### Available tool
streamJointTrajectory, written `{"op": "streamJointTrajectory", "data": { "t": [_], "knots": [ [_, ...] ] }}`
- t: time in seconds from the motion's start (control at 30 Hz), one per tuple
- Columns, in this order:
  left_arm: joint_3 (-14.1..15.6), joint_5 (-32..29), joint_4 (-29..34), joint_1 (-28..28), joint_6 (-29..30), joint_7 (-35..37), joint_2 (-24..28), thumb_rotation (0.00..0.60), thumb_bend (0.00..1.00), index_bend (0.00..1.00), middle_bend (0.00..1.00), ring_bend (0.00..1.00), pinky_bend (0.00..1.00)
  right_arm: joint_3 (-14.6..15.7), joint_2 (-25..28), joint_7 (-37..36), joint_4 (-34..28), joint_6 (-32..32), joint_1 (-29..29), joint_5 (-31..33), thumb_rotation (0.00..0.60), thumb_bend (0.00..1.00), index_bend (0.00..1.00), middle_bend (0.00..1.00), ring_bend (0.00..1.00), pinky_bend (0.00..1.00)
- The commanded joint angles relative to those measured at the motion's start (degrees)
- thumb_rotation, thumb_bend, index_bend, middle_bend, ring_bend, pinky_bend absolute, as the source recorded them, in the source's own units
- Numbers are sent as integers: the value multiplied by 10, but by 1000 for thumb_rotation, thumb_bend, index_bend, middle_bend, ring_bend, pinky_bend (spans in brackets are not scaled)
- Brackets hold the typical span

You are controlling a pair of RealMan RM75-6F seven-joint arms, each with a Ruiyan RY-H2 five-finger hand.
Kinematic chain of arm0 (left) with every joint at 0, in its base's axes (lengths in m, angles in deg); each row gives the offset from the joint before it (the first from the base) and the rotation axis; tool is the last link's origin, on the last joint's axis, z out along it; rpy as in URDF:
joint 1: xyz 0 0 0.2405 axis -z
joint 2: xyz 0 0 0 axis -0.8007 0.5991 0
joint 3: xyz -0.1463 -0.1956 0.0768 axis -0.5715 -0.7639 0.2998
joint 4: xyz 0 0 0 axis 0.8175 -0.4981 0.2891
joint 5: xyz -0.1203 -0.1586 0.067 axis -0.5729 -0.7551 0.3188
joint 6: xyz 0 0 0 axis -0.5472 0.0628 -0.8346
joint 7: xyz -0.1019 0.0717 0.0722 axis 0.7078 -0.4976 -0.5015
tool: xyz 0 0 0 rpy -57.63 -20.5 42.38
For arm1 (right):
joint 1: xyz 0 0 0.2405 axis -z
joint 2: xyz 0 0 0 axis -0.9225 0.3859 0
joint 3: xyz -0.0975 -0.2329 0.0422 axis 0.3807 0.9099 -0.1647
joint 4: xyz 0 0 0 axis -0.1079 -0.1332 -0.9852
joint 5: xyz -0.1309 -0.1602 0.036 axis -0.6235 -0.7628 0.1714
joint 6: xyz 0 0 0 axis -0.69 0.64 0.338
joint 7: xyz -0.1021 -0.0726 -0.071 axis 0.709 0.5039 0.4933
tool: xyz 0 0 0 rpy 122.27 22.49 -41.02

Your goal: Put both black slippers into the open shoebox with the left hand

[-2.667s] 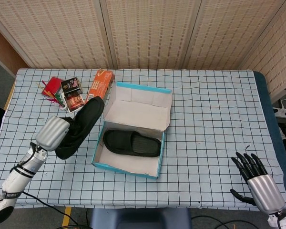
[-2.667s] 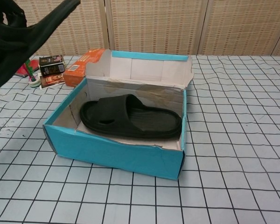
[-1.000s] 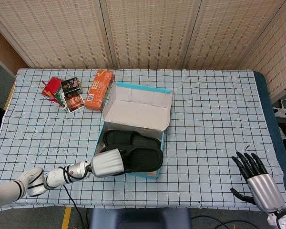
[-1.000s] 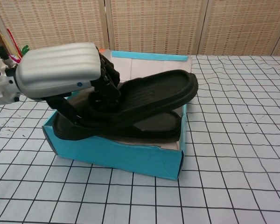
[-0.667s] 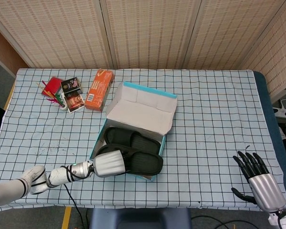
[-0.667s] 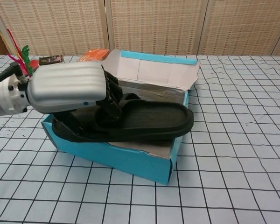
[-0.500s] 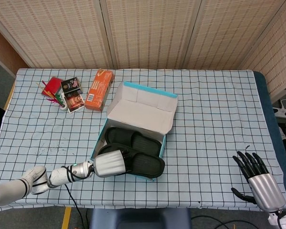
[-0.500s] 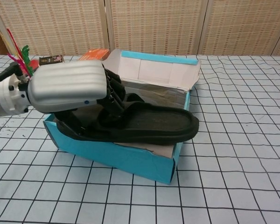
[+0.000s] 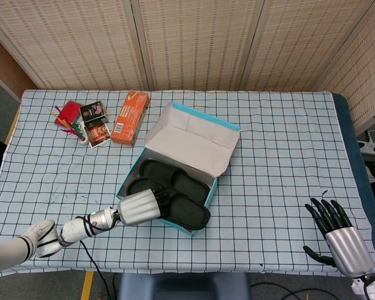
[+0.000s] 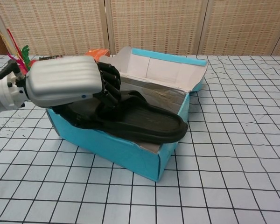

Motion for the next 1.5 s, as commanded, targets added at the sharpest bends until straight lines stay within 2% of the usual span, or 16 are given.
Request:
{"op": "streamJointTrajectory", "data": {
  "t": [0.03,0.17,0.3,0.47,0.73,0.97,1.23,1.5],
  "knots": [
    [0,-8,14,-1,-8,-9,10,600,639,610,487,328,289,0,0,1,0,0,0,0,477,122,0,0,0,0],
    [-10,-22,50,-9,10,-5,34,600,612,574,416,328,290,1,1,0,-1,-2,1,-2,477,123,0,0,0,0],
    [-17,-35,67,-13,11,-7,47,600,606,547,394,328,289,2,2,0,-1,-4,1,-4,476,122,0,0,0,0],
    [-14,-58,83,-16,-16,-3,61,600,601,540,464,346,286,2,1,0,-1,-4,1,-5,475,122,0,0,0,0],
    [-5,-75,96,-8,-70,-3,75,600,602,574,509,358,286,1,1,2,-1,-3,1,-2,475,122,0,0,0,0],
    [-2,-84,138,6,-112,-3,94,600,602,646,588,394,302,1,1,0,-1,-1,1,-1,476,122,0,0,0,0],
    [5,-105,123,16,-169,0,70,600,604,663,596,401,325,1,3,-2,-2,-7,2,-4,476,122,0,0,0,0],
    [12,-97,114,22,-172,17,51,600,605,663,597,402,329,0,4,-7,0,-4,1,0,476,122,0,0,0,0]
  ]
}}
